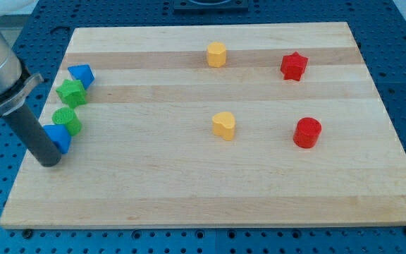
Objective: Nudge the yellow heart slightly up
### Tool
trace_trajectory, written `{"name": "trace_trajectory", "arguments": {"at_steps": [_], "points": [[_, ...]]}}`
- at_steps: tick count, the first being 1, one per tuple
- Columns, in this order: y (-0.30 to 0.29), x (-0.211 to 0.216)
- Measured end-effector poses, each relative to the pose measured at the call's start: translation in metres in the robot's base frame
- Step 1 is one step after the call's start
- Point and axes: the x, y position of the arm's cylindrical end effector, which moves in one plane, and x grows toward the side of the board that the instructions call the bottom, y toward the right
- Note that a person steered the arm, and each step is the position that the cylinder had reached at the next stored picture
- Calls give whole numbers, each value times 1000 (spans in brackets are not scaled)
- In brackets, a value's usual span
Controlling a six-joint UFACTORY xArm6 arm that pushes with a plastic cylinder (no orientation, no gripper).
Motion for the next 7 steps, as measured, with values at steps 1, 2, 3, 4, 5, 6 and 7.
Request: {"name": "trace_trajectory", "arguments": {"at_steps": [1, 2, 3, 4, 5, 6, 7], "points": [[2, -15], [6, -20], [37, -16], [81, -18], [129, -14], [179, 29], [272, 8]]}}
